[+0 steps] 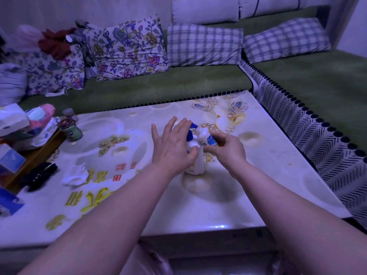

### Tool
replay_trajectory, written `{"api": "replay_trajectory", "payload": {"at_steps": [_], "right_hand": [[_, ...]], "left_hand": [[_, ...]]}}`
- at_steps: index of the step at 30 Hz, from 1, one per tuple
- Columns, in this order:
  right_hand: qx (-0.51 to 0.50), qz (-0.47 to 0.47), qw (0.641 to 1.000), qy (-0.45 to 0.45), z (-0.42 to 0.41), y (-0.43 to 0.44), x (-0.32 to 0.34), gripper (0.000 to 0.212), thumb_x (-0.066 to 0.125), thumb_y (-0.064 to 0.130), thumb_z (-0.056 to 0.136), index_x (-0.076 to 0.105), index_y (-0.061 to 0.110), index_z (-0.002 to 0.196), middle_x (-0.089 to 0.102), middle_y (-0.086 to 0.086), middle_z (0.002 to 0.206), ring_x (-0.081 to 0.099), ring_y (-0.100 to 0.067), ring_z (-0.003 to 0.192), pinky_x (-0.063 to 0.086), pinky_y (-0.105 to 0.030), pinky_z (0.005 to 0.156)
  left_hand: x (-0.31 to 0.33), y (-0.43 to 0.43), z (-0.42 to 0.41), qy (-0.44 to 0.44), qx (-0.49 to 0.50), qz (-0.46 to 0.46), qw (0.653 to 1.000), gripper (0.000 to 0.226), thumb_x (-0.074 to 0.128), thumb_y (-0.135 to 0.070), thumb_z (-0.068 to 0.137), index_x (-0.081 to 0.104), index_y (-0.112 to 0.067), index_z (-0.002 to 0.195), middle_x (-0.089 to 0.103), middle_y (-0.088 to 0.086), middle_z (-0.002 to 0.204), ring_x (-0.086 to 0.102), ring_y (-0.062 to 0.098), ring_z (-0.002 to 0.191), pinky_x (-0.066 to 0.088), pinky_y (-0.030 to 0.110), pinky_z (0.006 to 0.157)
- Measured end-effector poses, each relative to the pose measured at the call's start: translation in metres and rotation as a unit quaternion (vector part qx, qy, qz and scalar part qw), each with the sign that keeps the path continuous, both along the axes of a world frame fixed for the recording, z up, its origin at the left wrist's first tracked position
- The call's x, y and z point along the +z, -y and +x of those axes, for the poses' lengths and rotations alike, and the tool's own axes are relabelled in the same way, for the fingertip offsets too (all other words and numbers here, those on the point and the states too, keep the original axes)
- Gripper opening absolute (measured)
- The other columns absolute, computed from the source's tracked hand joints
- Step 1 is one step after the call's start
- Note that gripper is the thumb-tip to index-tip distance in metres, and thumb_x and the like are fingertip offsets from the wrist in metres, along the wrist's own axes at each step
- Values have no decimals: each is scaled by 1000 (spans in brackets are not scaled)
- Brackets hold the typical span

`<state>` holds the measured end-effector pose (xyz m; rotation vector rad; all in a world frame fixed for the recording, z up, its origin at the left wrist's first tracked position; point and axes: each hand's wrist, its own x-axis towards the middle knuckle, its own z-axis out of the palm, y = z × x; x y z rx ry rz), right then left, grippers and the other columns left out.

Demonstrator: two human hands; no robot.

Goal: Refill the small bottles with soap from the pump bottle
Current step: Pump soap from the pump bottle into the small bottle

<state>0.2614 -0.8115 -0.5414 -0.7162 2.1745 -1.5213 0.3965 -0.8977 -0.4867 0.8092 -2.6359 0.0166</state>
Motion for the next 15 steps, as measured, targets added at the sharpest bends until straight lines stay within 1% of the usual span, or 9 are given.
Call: {"api": "replay_trajectory", "payload": {"at_steps": [2, 6, 12, 15], "right_hand": [[0, -3, 1000, 2, 0, 1, 0, 46, 81, 31, 60, 71, 40, 104, 74, 22, 95, 69, -7, 95, 53, -44, 92], [4, 1, 1000, 3, 0, 1, -1, 50, 78, 37, 56, 70, 42, 105, 74, 23, 94, 70, -5, 93, 53, -44, 92], [4, -10, 1000, 8, -2, 2, -1, 47, 82, 29, 62, 72, 36, 108, 74, 18, 99, 70, -8, 96, 52, -45, 95], [4, -10, 1000, 12, -1, 2, 0, 50, 82, 30, 61, 71, 34, 110, 74, 17, 101, 69, -9, 97, 51, -44, 96]], "left_hand": [[1, 1, 0, 0, 0, -2, 1000, 65, 49, -45, 86, 29, -26, 144, 28, -14, 152, 9, 13, 145, -1, 58, 113], [0, 0, -1, -3, -1, 6, 1000, 65, 49, -45, 86, 29, -26, 144, 28, -14, 152, 9, 12, 145, -1, 58, 113], [-1, -1, 0, -19, 5, 11, 1000, 64, 52, -42, 84, 32, -27, 143, 30, -15, 151, 9, 13, 145, -2, 58, 113], [-1, 0, -2, -16, 2, 6, 1000, 62, 52, -40, 84, 34, -27, 141, 33, -15, 150, 9, 14, 145, -3, 58, 113]]}}
